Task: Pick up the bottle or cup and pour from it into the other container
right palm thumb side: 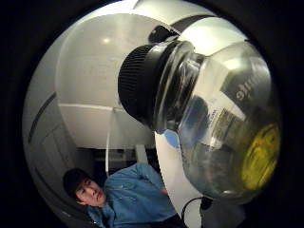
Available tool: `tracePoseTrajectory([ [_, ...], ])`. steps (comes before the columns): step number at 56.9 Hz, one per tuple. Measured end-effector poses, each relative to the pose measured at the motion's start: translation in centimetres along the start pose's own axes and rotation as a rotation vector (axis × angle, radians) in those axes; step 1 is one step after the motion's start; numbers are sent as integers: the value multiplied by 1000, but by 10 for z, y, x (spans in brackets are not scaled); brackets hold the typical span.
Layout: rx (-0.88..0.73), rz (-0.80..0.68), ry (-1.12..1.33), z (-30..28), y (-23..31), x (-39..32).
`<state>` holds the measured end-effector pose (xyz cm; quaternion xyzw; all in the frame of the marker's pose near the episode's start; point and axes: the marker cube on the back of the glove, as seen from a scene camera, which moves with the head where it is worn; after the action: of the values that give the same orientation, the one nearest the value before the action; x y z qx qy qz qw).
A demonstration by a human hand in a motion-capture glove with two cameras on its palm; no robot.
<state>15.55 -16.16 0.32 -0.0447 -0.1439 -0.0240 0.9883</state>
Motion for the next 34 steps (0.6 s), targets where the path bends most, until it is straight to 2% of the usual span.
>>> tracePoseTrajectory([
  [19, -301, 69, 430, 5, -19, -52],
  [24, -397, 147, 609, 14, -28, -69],
  [30, -437, 285, 958, 18, -38, -72],
  [34, -515, 200, 932, 22, -42, -89],
])
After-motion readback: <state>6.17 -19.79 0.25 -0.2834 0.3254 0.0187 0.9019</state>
